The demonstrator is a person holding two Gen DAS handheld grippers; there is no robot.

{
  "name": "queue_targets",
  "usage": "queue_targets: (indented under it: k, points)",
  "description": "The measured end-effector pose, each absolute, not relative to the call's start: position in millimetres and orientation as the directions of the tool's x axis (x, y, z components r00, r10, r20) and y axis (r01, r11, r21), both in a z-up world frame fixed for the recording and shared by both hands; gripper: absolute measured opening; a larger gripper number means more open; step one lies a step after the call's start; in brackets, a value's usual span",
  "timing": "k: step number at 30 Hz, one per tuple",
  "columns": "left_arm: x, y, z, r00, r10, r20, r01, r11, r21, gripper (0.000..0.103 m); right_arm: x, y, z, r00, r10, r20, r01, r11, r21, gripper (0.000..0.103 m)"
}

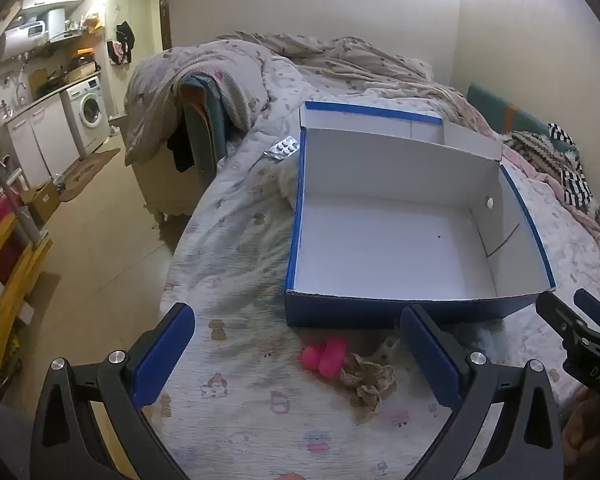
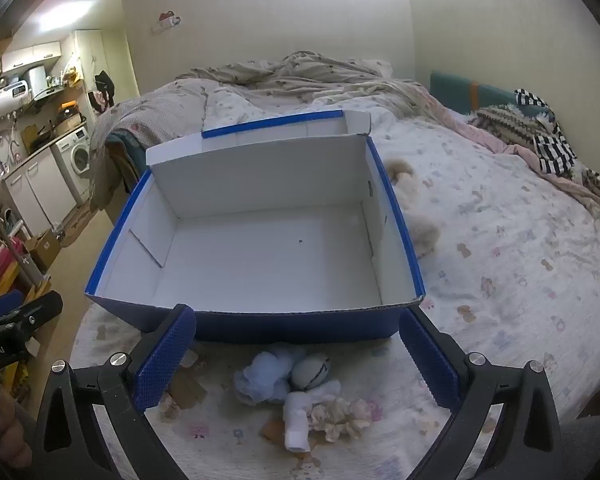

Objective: Organize soft objects

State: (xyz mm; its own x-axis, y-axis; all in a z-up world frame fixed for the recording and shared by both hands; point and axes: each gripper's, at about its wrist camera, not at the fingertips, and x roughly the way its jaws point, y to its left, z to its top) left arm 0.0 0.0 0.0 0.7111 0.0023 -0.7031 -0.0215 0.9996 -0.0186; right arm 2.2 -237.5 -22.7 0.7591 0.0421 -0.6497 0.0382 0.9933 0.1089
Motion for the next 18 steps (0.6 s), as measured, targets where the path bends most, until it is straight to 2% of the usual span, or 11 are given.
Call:
queue_targets:
  k: [18]
  points:
    - [2.0, 6.3, -1.1, 0.705, 0.009, -0.709, -0.038, 0.999, -0.024, 0.103, 1.3, -234.1, -23.1, 0.763, 0.034, -0.645, 0.035, 0.995, 0.094, 0.103]
